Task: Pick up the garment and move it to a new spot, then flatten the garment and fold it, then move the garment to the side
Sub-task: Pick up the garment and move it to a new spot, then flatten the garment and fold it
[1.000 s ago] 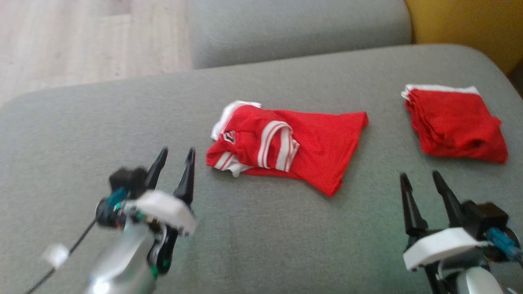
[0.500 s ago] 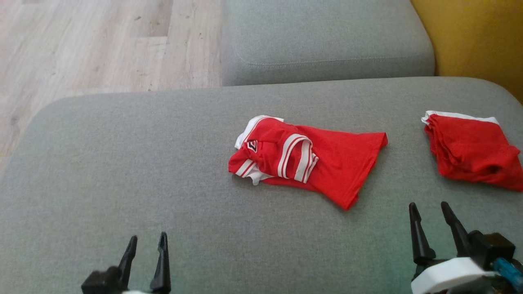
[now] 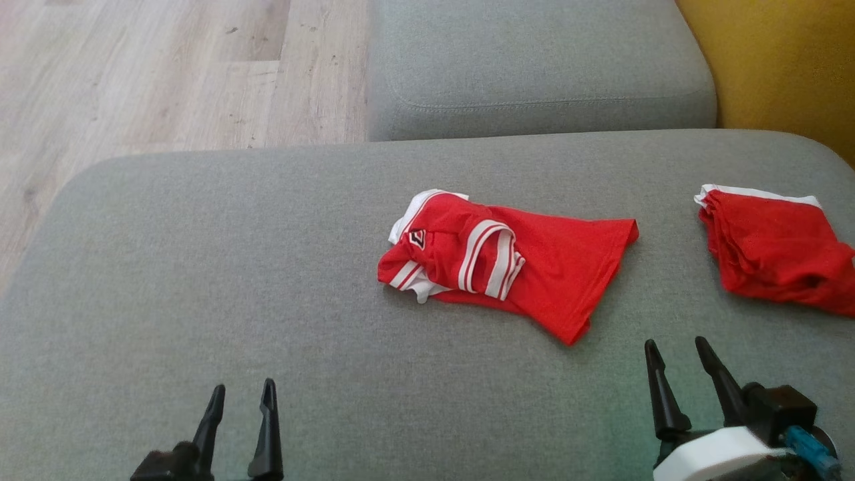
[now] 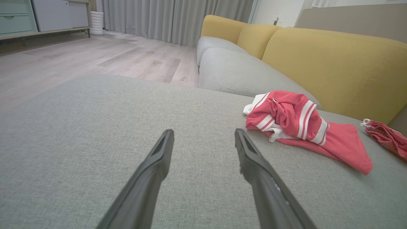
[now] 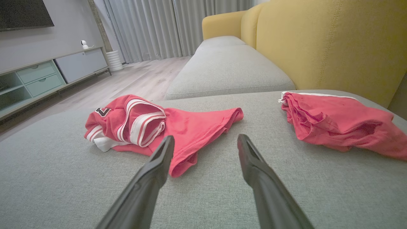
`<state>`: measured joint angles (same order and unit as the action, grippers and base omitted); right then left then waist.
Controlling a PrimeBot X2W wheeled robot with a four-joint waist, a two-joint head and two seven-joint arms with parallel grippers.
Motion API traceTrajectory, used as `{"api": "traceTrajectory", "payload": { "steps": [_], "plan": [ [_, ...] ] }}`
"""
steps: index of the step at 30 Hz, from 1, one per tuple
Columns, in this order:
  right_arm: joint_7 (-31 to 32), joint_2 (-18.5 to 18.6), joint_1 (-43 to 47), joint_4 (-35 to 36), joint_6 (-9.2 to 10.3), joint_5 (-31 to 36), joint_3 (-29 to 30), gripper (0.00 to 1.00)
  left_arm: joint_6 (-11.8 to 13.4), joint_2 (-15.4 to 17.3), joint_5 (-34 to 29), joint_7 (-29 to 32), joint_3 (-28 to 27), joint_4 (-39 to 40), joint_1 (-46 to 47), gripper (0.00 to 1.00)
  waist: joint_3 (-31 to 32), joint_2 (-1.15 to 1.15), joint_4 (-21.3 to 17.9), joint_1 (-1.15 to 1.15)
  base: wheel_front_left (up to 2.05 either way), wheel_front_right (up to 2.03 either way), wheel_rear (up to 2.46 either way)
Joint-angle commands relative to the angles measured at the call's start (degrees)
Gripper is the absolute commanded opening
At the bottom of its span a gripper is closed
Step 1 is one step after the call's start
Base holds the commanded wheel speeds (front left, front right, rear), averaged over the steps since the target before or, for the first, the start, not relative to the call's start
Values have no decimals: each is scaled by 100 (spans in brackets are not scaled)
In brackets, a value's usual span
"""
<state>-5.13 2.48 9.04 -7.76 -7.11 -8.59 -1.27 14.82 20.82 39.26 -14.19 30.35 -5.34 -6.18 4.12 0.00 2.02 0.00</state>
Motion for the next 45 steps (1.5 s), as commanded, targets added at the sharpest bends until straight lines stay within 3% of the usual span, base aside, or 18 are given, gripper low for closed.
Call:
{"api": "traceTrajectory", "payload": {
  "steps": [1,17,25,30,35,43,44,45],
  "plan": [
    [-88,40,-224,163,-37,-14,-144,100,63,83,-43,-21,-183,177,226,100,2,0,-1,0,0,0,0],
    [-80,40,-347,83,-37,27,-149,100,115,122,-14,28,-144,224,196,100,-71,0,110,0,0,0,0],
    [266,40,-1345,-76,-37,132,-402,100,144,82,-127,111,-6,297,362,100,-449,0,488,0,0,0,0],
    [592,40,-2101,-684,-37,102,-675,100,95,-12,-196,134,95,278,595,100,-866,0,907,0,0,0,0],
    [742,40,-2516,-1553,-37,-11,-565,100,3,-171,-240,114,221,139,786,100,-1131,0,1353,0,0,0,0],
    [492,40,-2988,-2480,-37,-252,-678,99,-70,-304,-268,57,292,-72,882,100,-1223,0,1698,0,0,0,0],
    [435,40,-3046,-2532,-37,-293,-724,76,-71,-315,-270,53,298,-92,881,100,-1207,0,1709,0,0,0,0],
    [379,40,-3102,-2586,-37,-309,-759,45,-72,-326,-270,49,305,-114,879,100,-1183,0,1717,0,0,0,0]
  ]
}}
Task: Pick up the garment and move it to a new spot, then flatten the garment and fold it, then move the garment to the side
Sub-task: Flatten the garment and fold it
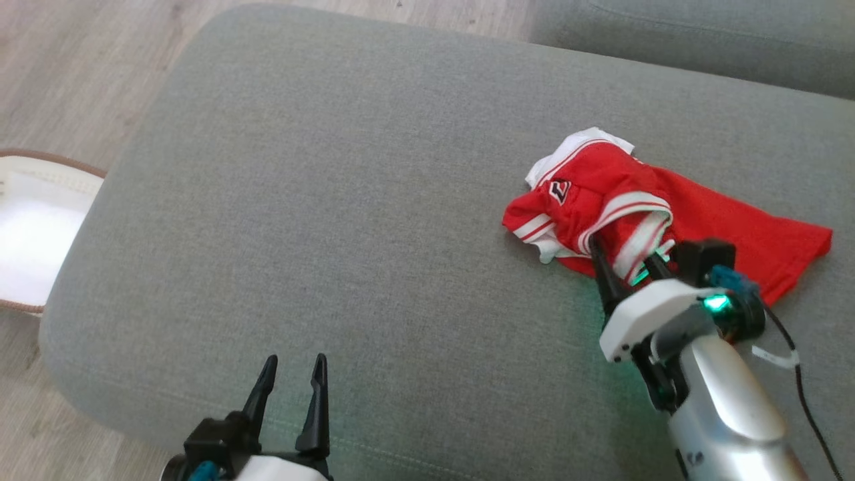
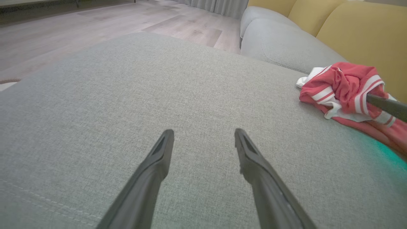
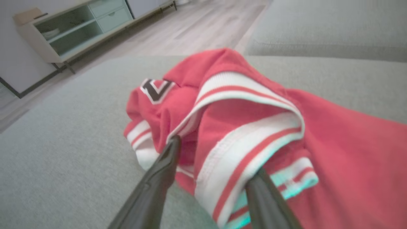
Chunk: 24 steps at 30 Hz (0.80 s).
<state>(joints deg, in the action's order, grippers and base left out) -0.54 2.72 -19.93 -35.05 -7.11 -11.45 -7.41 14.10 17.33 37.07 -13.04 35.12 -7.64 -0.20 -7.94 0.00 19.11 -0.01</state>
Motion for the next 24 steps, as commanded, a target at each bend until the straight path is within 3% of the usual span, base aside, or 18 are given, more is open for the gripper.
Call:
{"api": "traceTrajectory", "payload": {
  "steps": [1,2,3,12,19,20,21,22,24],
  "plan": [
    [-145,16,-263,99,-37,-18,-192,28,-4,14,-50,-69,-163,95,276,100,52,0,14,1,0,0,0],
    [-220,16,-321,70,-37,-21,-228,9,-14,5,-46,-72,-154,77,270,100,86,0,18,1,0,0,0],
    [-288,16,-377,57,-37,-29,-274,0,-23,-1,-42,-75,-145,60,261,100,123,0,20,1,0,0,0],
    [-220,16,-1067,453,-37,-498,-1249,0,-52,-20,-42,-96,-85,16,190,100,453,0,103,1,0,0,0],
    [192,16,-1943,202,-37,-946,-2021,0,-177,-126,-63,-53,102,-47,288,100,462,0,669,1,0,0,0],
    [243,16,-2026,67,-37,-999,-2082,20,-199,-150,-67,-48,133,-75,308,100,459,0,757,1,0,0,0],
    [291,16,-2110,-72,-37,-1028,-2166,48,-222,-173,-73,-43,166,-102,327,100,446,0,840,1,0,0,0],
    [313,16,-2185,-197,-37,-1071,-2251,100,-241,-200,-76,-41,195,-130,345,100,435,0,914,1,0,0,0],
    [344,16,-2317,-415,-37,-1184,-2434,100,-265,-252,-78,-43,235,-183,375,100,409,0,1018,1,0,0,0]
  ]
}}
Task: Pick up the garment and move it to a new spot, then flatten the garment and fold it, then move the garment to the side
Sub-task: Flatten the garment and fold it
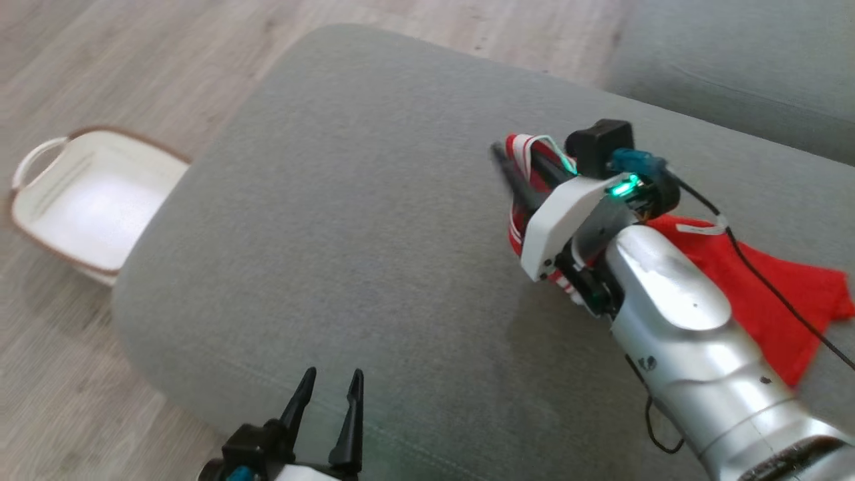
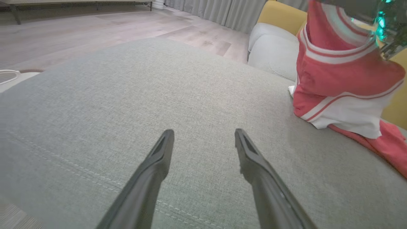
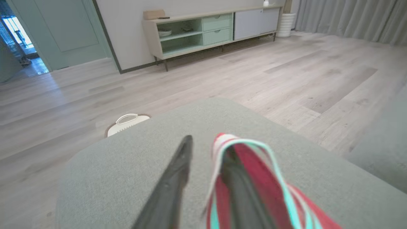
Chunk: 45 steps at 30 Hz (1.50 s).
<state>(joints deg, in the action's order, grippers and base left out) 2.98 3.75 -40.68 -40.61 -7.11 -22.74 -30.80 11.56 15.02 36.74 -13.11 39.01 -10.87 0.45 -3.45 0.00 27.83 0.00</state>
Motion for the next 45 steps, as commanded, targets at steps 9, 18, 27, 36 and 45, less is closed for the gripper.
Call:
{"api": "traceTrajectory", "payload": {
  "steps": [9,18,27,36,45],
  "plan": [
    [-262,-88,-597,-328,-37,-330,-667,100,-16,-120,-24,-100,-222,-2,352,100,-43,0,-127,0,0,0,0],
    [-667,-88,-247,-442,-37,-35,-460,100,16,-74,-48,-137,-318,21,308,100,104,0,-766,0,0,0,0],
    [-1064,125,782,24,-37,676,679,100,110,48,-57,-112,-355,153,218,100,162,0,-1196,0,0,0,0],
    [-680,497,2019,635,-37,1508,1457,100,135,83,-67,-74,-318,254,248,100,30,0,-1210,0,0,0,0],
    [-365,283,2106,549,-37,1778,1626,100,92,40,-72,-81,-276,207,372,100,-146,0,-1119,0,0,0,0]
  ]
}}
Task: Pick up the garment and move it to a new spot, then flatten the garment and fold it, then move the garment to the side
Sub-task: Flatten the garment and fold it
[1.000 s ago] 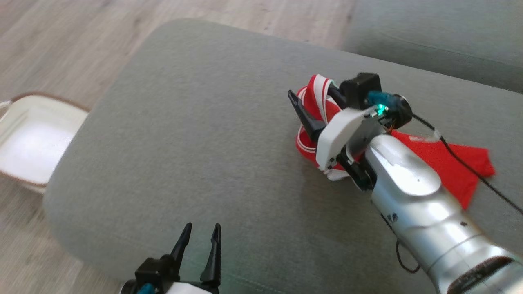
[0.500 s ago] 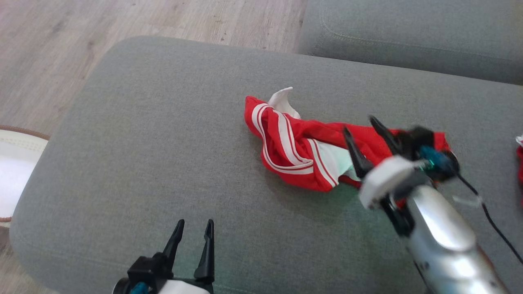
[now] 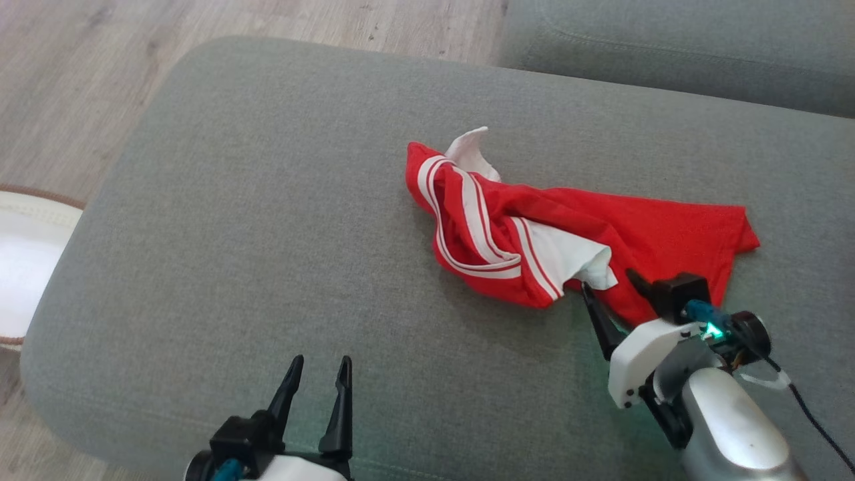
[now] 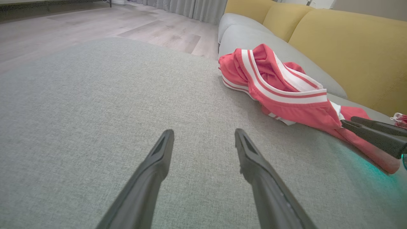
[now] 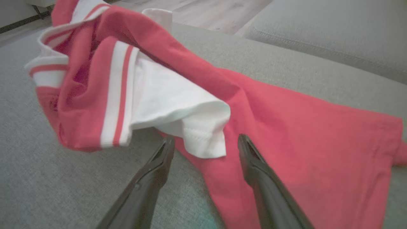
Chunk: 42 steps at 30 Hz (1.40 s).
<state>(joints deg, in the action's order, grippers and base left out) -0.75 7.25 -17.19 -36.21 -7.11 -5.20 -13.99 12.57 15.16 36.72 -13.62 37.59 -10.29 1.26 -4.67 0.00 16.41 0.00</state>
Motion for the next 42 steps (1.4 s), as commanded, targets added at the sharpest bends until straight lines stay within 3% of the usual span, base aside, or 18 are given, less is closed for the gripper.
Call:
{"api": "traceTrajectory", "payload": {
  "steps": [1,8,9,10,11,14,15,22,34,41,42],
  "plan": [
    [42,-89,-280,44,-37,33,-52,100,-12,23,-71,-30,-129,141,305,100,-41,0,42,0,0,0,0],
    [-20,-209,-582,-245,-37,15,-99,100,-26,13,-76,-35,-116,105,372,100,-128,0,135,0,0,0,0],
    [-53,-229,-623,-270,-37,-4,-109,93,-24,14,-75,-37,-118,100,376,100,-136,0,140,0,0,0,0],
    [-81,-247,-657,-295,-37,-25,-121,82,-22,15,-74,-39,-121,96,378,100,-141,0,142,0,0,0,0],
    [-107,-261,-686,-325,-37,-43,-138,51,-19,16,-72,-40,-124,92,379,100,-144,0,139,0,0,0,0],
    [-241,-298,-743,-349,-37,-67,-244,6,-12,21,-64,-44,-128,78,373,100,-128,0,118,0,0,0,0],
    [-282,-310,-751,-337,-37,-82,-288,0,-9,22,-62,-45,-128,75,370,100,-116,0,107,0,0,0,0],
    [-392,-379,-648,31,-37,-250,-807,0,10,41,-41,-38,-104,54,315,100,45,0,30,0,0,0,0],
    [-11,-434,-112,1574,-37,-1295,-2697,0,133,236,52,-37,-270,162,154,100,278,0,31,0,0,0,0],
    [10,-436,-228,1895,-37,-1837,-3440,0,233,394,83,-61,-481,293,118,100,272,0,85,0,0,0,0],
    [16,-436,-248,1873,-37,-1876,-3507,33,236,411,85,-63,-496,304,115,100,275,0,96,0,0,0,0]
  ]
}}
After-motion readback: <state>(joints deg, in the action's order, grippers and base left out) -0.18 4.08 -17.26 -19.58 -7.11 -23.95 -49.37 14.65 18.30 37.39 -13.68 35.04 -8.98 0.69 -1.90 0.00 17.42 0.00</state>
